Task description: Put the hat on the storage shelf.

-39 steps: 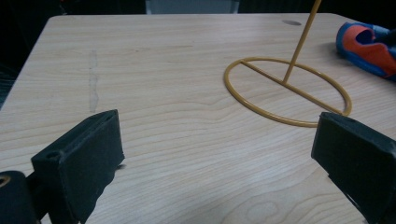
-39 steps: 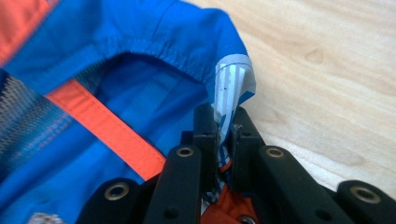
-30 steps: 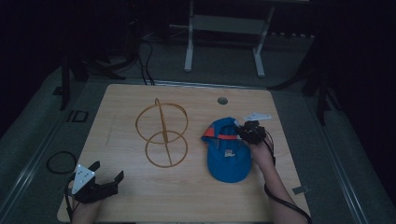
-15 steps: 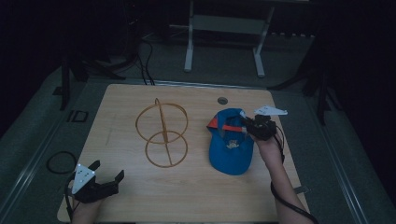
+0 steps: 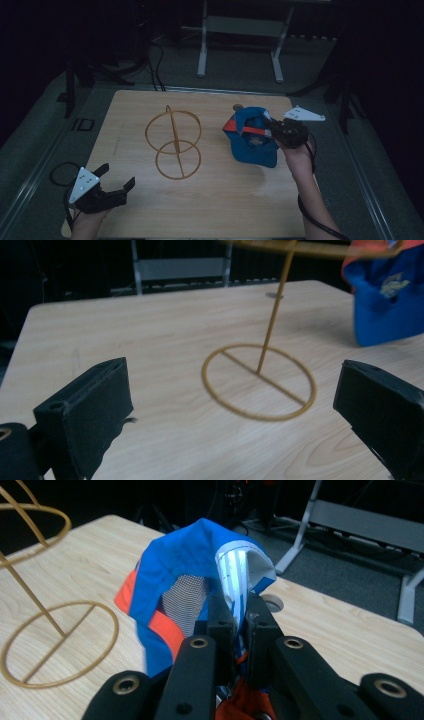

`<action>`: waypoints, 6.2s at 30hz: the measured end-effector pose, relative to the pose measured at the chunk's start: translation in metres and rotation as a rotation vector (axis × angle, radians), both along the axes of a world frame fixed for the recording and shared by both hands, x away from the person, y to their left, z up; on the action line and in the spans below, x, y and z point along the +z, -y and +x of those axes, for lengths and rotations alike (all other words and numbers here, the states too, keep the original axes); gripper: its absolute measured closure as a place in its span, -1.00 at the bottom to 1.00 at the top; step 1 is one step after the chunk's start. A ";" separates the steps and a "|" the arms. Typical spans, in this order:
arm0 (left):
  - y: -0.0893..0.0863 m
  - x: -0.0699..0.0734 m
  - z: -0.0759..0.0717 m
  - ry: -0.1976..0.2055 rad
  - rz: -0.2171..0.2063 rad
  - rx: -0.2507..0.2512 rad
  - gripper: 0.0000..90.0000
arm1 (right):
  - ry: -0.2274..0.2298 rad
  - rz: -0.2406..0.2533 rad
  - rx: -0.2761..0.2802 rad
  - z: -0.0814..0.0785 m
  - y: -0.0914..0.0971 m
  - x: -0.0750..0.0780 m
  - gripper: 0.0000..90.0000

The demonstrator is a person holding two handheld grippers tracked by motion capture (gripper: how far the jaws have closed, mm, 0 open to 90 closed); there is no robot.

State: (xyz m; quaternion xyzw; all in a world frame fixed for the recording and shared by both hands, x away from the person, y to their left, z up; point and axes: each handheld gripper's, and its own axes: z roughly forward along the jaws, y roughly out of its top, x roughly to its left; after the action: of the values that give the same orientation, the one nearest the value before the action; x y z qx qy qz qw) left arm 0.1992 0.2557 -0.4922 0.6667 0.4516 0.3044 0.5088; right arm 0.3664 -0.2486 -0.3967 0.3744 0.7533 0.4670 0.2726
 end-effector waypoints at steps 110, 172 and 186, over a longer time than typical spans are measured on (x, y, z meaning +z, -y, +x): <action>0.263 0.134 0.115 0.150 0.305 -0.438 1.00 | 0.114 0.094 0.313 -0.120 -0.025 0.024 0.46; 0.212 0.134 0.114 0.269 0.045 -1.024 0.99 | 0.141 0.101 0.404 -0.118 -0.001 0.029 1.00; 0.207 0.139 0.101 0.266 0.180 -0.962 0.26 | 0.179 0.114 0.345 -0.116 0.007 0.046 1.00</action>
State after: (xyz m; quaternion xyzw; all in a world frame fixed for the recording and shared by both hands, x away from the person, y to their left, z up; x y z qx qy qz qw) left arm 0.2997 0.0485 -0.3529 0.7960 -0.0033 0.1557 0.5849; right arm 0.2503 -0.2561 -0.3508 0.2115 0.7513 0.5802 0.2328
